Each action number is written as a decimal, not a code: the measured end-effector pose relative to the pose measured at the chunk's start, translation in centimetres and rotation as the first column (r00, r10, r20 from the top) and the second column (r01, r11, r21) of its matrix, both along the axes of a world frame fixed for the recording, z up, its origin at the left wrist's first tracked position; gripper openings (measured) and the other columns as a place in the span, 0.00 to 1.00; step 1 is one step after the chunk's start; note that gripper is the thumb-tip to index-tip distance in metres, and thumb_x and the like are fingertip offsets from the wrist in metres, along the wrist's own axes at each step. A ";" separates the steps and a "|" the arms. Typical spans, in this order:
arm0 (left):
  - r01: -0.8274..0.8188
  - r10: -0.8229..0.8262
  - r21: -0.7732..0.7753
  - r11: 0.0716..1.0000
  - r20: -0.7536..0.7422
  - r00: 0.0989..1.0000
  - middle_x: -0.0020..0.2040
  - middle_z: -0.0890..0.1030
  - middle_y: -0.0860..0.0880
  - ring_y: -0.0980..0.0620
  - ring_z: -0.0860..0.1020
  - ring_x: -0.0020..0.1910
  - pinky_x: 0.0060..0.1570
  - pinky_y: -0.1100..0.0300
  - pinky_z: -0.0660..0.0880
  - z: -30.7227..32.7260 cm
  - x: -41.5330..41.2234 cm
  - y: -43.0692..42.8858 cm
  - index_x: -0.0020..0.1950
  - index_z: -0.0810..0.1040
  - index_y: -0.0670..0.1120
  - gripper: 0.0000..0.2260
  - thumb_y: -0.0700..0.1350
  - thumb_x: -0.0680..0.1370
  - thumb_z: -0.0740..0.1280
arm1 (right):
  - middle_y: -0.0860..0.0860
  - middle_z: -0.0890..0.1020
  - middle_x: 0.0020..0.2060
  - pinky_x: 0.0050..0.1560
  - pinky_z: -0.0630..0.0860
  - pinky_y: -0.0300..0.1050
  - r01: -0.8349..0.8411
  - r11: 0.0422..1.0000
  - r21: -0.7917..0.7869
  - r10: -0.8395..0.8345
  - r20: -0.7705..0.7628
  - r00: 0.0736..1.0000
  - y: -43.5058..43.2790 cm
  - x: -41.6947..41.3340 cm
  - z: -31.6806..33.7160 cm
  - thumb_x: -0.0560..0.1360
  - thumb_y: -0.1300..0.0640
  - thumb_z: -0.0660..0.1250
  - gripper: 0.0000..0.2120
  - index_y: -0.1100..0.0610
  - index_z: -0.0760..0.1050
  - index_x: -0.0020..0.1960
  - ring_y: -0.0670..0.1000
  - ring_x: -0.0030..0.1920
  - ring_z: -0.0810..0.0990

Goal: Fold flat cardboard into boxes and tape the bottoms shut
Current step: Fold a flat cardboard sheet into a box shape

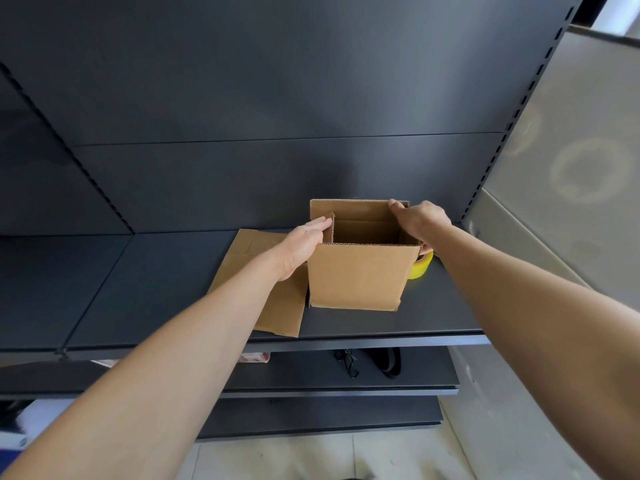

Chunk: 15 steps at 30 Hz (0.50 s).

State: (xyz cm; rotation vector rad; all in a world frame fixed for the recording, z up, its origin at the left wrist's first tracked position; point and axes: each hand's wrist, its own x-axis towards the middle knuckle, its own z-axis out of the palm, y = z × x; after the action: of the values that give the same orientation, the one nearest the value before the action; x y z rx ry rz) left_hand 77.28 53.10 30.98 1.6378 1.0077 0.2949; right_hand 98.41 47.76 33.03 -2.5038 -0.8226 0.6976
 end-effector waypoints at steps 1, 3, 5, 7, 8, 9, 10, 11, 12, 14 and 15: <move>-0.006 0.006 0.027 1.000 0.000 1.000 0.77 0.57 0.55 0.53 0.54 0.76 0.73 0.49 0.51 -0.1 0.1 0.0 0.76 0.60 0.53 0.21 0.41 0.84 0.48 | 0.55 0.73 0.36 0.24 0.75 0.43 0.001 1.000 0.005 -0.001 -0.021 1.000 0.1 0.2 0.1 0.74 0.33 0.57 0.27 0.59 0.70 0.47 0.57 0.31 0.78; -0.018 0.017 0.064 0.998 0.009 1.000 0.77 0.58 0.55 0.54 0.54 0.76 0.73 0.52 0.51 -0.2 0.2 -0.1 0.76 0.62 0.52 0.21 0.40 0.83 0.47 | 0.54 0.73 0.37 0.23 0.73 0.41 0.008 1.000 0.007 -0.007 -0.058 0.998 0.1 0.6 0.2 0.73 0.32 0.59 0.27 0.58 0.70 0.46 0.57 0.32 0.78; -0.013 0.012 0.074 0.997 0.013 1.000 0.77 0.58 0.55 0.54 0.54 0.76 0.73 0.53 0.51 -0.2 0.4 0.0 0.75 0.63 0.51 0.22 0.39 0.83 0.47 | 0.54 0.74 0.37 0.23 0.72 0.40 0.007 1.000 0.006 -0.006 -0.067 0.998 0.2 0.8 0.2 0.72 0.32 0.60 0.26 0.57 0.69 0.46 0.56 0.33 0.78; -0.003 0.003 0.079 0.997 0.002 1.000 0.77 0.58 0.54 0.54 0.54 0.76 0.73 0.54 0.51 -0.2 0.5 0.0 0.75 0.63 0.50 0.22 0.38 0.83 0.47 | 0.54 0.74 0.37 0.24 0.74 0.42 0.000 1.000 0.002 0.000 -0.049 0.999 0.4 0.8 0.1 0.73 0.33 0.60 0.25 0.57 0.70 0.46 0.57 0.33 0.79; 0.000 0.000 0.080 0.997 -0.003 1.000 0.77 0.58 0.54 0.54 0.54 0.76 0.74 0.54 0.50 -0.1 0.6 0.1 0.75 0.63 0.49 0.22 0.37 0.83 0.47 | 0.54 0.75 0.37 0.27 0.76 0.44 0.000 1.000 -0.002 0.000 -0.040 0.999 0.5 0.7 0.1 0.73 0.34 0.60 0.25 0.58 0.70 0.45 0.57 0.33 0.79; 0.001 0.000 0.078 0.997 -0.006 1.000 0.77 0.59 0.54 0.54 0.54 0.76 0.74 0.54 0.50 -0.1 0.6 0.1 0.75 0.64 0.49 0.22 0.37 0.83 0.47 | 0.54 0.75 0.37 0.30 0.78 0.46 0.004 1.000 -0.005 -0.004 -0.035 0.999 0.7 0.7 0.1 0.74 0.34 0.59 0.25 0.58 0.70 0.45 0.58 0.33 0.79; 0.001 -0.001 0.075 0.997 -0.007 1.000 0.77 0.59 0.53 0.54 0.55 0.76 0.73 0.55 0.50 0.0 0.6 0.1 0.75 0.64 0.48 0.22 0.37 0.83 0.48 | 0.55 0.75 0.37 0.33 0.80 0.47 0.011 1.000 -0.004 -0.011 -0.037 0.999 0.7 0.7 0.1 0.74 0.34 0.59 0.25 0.58 0.70 0.44 0.58 0.32 0.79; 0.003 -0.002 0.072 0.997 -0.007 1.000 0.77 0.60 0.53 0.54 0.55 0.76 0.73 0.56 0.50 0.0 0.6 0.1 0.75 0.64 0.47 0.21 0.38 0.83 0.49 | 0.55 0.76 0.38 0.35 0.80 0.47 0.019 1.000 -0.001 -0.019 -0.041 0.999 0.8 0.7 0.1 0.74 0.34 0.59 0.25 0.58 0.71 0.44 0.58 0.33 0.79; 0.005 -0.004 0.069 0.998 -0.006 1.000 0.77 0.60 0.53 0.54 0.56 0.76 0.73 0.58 0.50 0.0 0.6 0.1 0.75 0.64 0.47 0.20 0.40 0.83 0.50 | 0.55 0.76 0.38 0.34 0.80 0.47 0.025 1.000 0.005 -0.025 -0.045 0.999 0.8 0.6 0.1 0.74 0.35 0.60 0.25 0.58 0.71 0.45 0.57 0.33 0.79; 0.007 -0.007 0.057 0.998 -0.006 1.000 0.77 0.60 0.52 0.53 0.56 0.76 0.72 0.59 0.51 0.0 0.7 0.0 0.76 0.62 0.47 0.20 0.44 0.84 0.52 | 0.55 0.77 0.40 0.31 0.78 0.44 0.025 1.000 0.014 -0.024 -0.085 0.996 0.6 0.7 0.3 0.74 0.35 0.61 0.25 0.58 0.71 0.49 0.56 0.34 0.79; 0.007 -0.007 0.050 0.999 -0.007 1.000 0.77 0.60 0.52 0.53 0.57 0.76 0.72 0.59 0.51 -0.1 0.7 0.0 0.76 0.61 0.47 0.20 0.46 0.84 0.53 | 0.55 0.77 0.42 0.29 0.76 0.43 0.013 1.000 0.015 -0.011 -0.142 0.990 0.4 0.8 0.3 0.74 0.34 0.61 0.26 0.59 0.71 0.51 0.56 0.36 0.80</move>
State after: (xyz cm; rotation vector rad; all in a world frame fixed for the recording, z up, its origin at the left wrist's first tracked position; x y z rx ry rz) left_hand 78.01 53.08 30.89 1.6884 1.0068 0.3122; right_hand 99.20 48.16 33.34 -2.4108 -0.7581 0.8500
